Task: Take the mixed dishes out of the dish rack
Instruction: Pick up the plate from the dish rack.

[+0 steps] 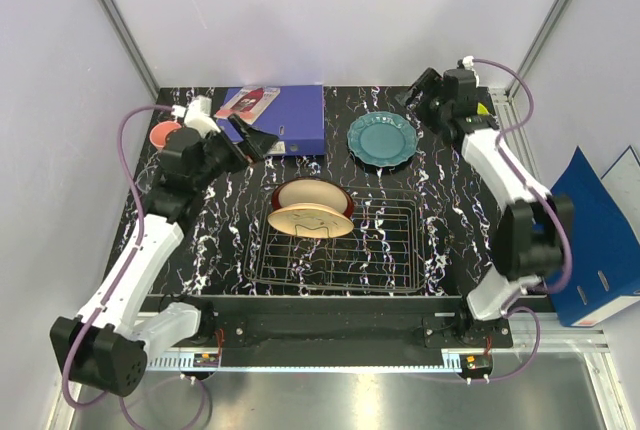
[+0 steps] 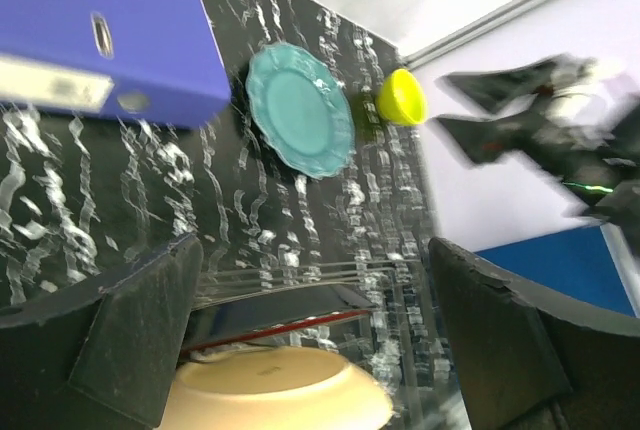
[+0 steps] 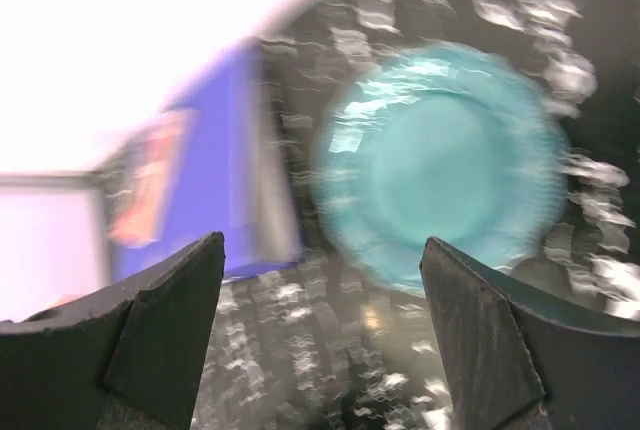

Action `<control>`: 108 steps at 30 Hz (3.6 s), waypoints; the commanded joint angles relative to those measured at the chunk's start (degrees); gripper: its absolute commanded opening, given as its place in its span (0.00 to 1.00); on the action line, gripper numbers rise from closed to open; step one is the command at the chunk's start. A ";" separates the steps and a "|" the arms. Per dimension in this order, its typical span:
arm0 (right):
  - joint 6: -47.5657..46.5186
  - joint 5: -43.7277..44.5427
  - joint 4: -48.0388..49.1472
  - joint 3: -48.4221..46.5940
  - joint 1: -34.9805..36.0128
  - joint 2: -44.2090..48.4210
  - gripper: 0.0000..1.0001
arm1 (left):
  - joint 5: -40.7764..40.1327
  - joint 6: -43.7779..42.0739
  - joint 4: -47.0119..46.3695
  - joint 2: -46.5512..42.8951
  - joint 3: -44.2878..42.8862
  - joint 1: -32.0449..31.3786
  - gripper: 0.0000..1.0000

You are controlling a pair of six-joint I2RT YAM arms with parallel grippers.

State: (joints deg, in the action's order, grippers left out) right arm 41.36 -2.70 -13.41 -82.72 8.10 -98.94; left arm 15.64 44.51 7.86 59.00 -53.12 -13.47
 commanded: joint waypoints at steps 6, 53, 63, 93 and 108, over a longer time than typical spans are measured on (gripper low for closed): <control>1.35 -4.77 20.35 22.06 9.04 29.57 0.86 | -15.55 -60.28 0.76 -4.95 -0.69 -24.30 0.99; 3.72 -8.81 19.47 45.54 9.48 48.40 0.84 | 5.72 -85.99 9.36 0.06 2.86 -27.39 0.00; 3.81 -9.17 18.86 44.75 9.57 49.01 0.84 | 5.72 -88.28 11.48 -3.63 -8.04 -27.39 0.00; 7.06 -17.16 27.64 40.01 9.48 51.92 0.81 | 20.91 21.82 -25.33 17.37 -20.36 -3.57 0.00; 13.65 -23.57 40.30 34.64 9.57 37.33 0.81 | 21.19 18.51 -24.21 20.01 -20.70 -9.99 0.00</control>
State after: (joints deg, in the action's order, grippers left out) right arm 53.04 -23.27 20.27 -44.75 17.37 -59.22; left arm 33.56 60.12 -5.67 80.99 -70.00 -22.24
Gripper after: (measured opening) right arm 0.828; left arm 0.170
